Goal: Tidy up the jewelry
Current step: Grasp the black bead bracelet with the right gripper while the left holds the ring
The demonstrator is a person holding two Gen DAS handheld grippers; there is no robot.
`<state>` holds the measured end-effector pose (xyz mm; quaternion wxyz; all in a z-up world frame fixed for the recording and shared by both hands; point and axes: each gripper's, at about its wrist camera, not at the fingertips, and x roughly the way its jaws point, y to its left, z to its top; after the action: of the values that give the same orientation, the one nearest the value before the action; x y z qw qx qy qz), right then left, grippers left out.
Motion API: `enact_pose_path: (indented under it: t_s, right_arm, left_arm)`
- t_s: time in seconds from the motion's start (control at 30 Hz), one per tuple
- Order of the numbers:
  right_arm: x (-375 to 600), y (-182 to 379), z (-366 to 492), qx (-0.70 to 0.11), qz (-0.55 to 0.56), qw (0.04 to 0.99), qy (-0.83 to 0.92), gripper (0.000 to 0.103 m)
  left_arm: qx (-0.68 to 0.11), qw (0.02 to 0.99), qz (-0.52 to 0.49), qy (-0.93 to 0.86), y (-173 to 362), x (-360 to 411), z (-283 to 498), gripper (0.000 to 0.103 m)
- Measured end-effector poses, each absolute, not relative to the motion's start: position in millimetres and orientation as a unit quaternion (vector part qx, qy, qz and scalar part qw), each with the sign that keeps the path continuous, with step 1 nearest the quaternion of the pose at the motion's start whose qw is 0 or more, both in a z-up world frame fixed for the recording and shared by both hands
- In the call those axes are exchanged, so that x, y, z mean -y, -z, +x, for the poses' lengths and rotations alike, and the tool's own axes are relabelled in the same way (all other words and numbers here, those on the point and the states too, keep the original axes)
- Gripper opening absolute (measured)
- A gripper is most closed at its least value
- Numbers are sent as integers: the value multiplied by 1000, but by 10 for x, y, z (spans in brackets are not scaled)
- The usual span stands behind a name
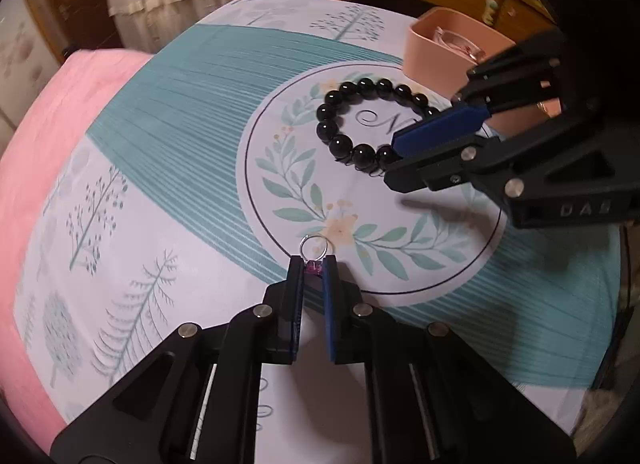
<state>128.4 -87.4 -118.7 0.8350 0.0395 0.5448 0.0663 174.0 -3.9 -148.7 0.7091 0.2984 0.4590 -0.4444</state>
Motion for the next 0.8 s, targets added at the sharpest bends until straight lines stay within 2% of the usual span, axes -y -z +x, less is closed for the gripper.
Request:
enact_pose_path:
  t_s: [0.03,0.07,0.2,0.43,0.6,0.7,0.77,0.8]
  right_arm:
    - [858,1207,1302,-550,34,832,-68,2]
    - [854,1246,1319,-559,35,826,-68,0]
    - [872,1186,1271,-543,55,834,-79,0]
    - [958,767,1155,-496,105,855,-105,0]
    - [1162,636,1094,-493,123,854,-109,0]
    - [1241,668,1136,-510,118,845,-107,2]
    - [1264,722,1171,-514,112,844,-107,9]
    - [1264,755,1198,-517,106,843,-105,19]
  left_arm:
    - [-463,714,289,439,1489,28,1741,6]
    - [-466,717,282,434,1487,20,1744,6]
    - [-480,734,251,410,1485,-12,1752,6]
    - [-485,758,214,379,1385,10,1721,6]
    - [-489,777,183,352,1210,-22,1720,6]
    - [-496,785,163,333,1108,-42,1691,6]
    - [-502,789,159,317,1073,-55,1668,6]
    - [-507,789,158,308,1064,-59,1656,6]
